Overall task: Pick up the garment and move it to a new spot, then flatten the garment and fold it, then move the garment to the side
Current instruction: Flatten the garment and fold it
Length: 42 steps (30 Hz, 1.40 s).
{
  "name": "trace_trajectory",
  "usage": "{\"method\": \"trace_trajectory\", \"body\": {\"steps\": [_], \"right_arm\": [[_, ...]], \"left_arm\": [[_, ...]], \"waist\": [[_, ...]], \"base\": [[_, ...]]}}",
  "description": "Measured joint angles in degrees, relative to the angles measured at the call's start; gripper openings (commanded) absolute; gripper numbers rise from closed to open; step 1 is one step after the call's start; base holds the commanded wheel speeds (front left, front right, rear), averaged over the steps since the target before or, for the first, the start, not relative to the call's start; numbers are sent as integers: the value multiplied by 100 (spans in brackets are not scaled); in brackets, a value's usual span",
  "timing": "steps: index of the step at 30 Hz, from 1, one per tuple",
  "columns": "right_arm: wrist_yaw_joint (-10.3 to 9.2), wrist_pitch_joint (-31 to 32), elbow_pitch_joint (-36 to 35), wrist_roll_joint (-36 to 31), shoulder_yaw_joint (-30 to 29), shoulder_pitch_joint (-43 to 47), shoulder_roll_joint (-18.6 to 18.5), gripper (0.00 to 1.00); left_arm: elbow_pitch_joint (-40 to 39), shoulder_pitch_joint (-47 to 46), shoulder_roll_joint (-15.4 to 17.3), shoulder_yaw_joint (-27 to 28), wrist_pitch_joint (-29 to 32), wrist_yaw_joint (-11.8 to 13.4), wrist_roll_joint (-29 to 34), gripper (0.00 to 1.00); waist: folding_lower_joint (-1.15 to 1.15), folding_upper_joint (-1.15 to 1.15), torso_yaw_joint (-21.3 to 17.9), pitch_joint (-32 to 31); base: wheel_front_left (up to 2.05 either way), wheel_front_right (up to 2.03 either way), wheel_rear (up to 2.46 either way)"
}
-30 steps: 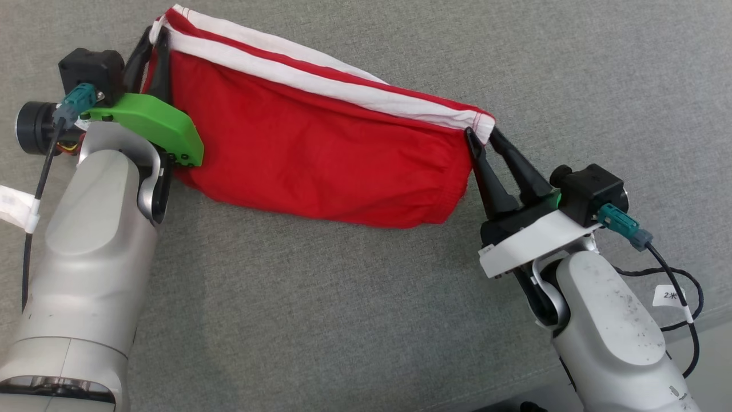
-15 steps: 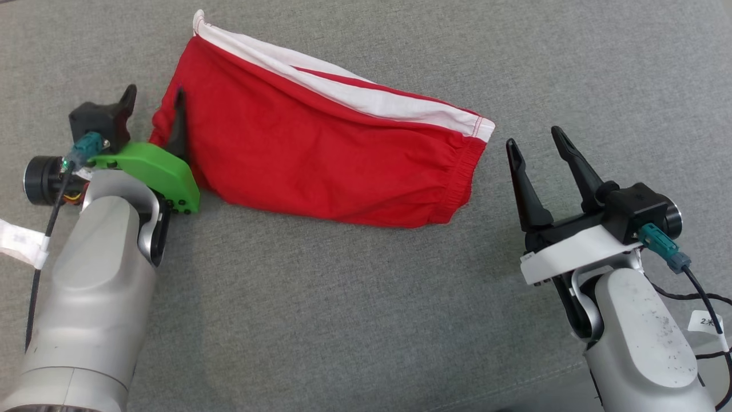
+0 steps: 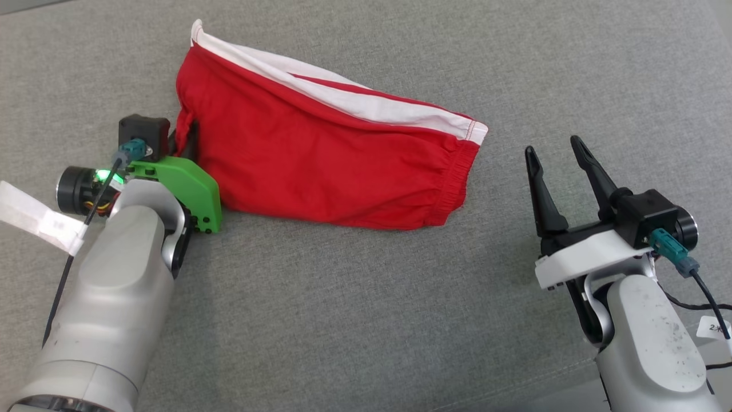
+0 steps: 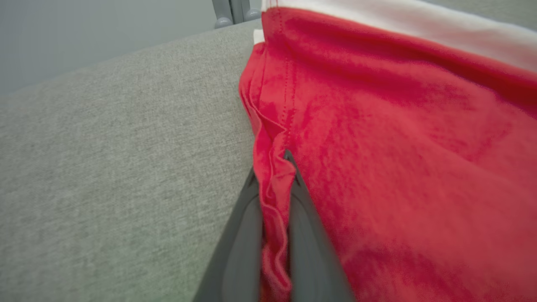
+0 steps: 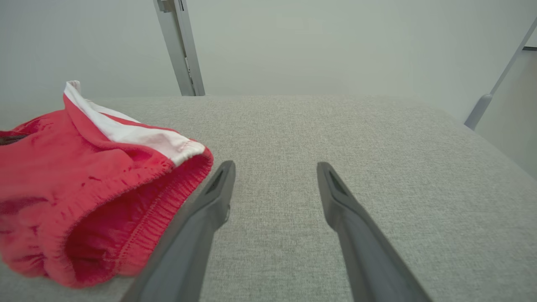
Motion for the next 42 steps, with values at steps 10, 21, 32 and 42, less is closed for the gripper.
{"method": "trace_trajectory", "body": {"steps": [10, 21, 32, 42], "right_arm": [[0, 0, 464, -290, -220, 336, -1, 100], [0, 0, 844, -476, -474, 923, -1, 100], [0, 0, 965, -78, 448, 430, 1, 100], [0, 0, 2416, -138, 350, -361, 3, 100]], "left_arm": [[201, 671, -168, 87, -339, -8, -665, 0], [-335, 2060, -325, 495, -447, 246, -829, 0], [-1751, 2877, -403, 1038, -447, 430, -345, 100], [-2145, 3032, -579, 1269, -447, 252, 122, 100]], "waist": [[0, 0, 161, -605], [0, 0, 616, -1446], [0, 0, 1239, -1602], [0, 0, 1717, -1372]], "base": [[0, 0, 0], [0, 0, 0], [0, 0, 0], [0, 0, 0]]}}
